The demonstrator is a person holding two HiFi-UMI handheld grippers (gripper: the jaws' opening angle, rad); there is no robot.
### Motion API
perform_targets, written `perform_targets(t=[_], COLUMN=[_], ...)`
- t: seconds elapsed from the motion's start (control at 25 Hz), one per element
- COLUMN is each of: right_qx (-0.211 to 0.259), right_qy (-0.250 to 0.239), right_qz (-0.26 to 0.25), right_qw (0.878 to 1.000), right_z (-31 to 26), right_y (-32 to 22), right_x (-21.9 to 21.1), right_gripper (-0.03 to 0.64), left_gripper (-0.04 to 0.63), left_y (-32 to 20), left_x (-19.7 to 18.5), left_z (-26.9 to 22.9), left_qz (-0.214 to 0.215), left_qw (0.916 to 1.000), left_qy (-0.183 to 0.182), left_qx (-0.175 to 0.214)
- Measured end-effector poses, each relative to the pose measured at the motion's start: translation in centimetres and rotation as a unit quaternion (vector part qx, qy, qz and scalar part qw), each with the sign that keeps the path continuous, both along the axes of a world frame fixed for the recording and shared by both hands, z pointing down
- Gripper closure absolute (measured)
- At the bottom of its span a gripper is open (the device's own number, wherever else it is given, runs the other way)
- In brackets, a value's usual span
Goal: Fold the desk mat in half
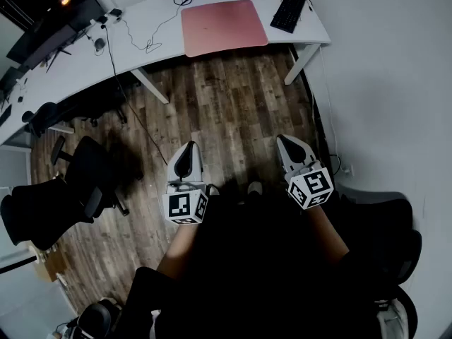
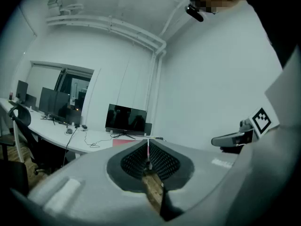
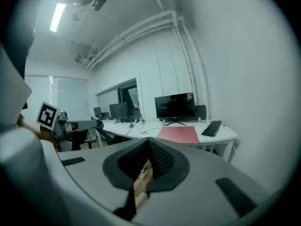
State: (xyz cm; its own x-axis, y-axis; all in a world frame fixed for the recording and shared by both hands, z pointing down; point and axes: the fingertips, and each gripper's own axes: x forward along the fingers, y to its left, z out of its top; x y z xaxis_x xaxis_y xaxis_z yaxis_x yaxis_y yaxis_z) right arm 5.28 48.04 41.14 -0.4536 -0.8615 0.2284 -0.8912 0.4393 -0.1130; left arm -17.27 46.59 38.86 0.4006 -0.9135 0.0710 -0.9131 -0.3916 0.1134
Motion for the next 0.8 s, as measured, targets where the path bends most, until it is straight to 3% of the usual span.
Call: perform_targets(t=[0.36,0.6,0.76,0.8], right_qx=[0.026,0.026,0.019,0.013], right_qy=[0.002,-0.01,-0.006,-0.007], right_qz=[0.007,-0.002,-0.001,-0.004], right_qw=[1.0,1.0,1.0,1.0], right_z=[-0.8,-0.5,-0.1,0.2], right_y=[0.9,0.9,0.4,0.3], right_x=[6.3,8.0,9.1,9.4], right_gripper=[0.618,0.618,0.608,0.564], left_gripper=[0.571,0.571,0.567,0.543], left_y=[1.2,1.4,1.2,1.1], left_x=[6.0,8.1,7.7,7.4], left_z=[1.5,1.4,1.6,1.7], left_qz=[-0.01,-0.009,-0.046,-0.057], left_qw=[0.9999,0.9999,0.9989,0.9983], left_qy=[0.011,0.006,-0.008,-0.013], left_qx=[-0.006,0.003,0.003,0.0])
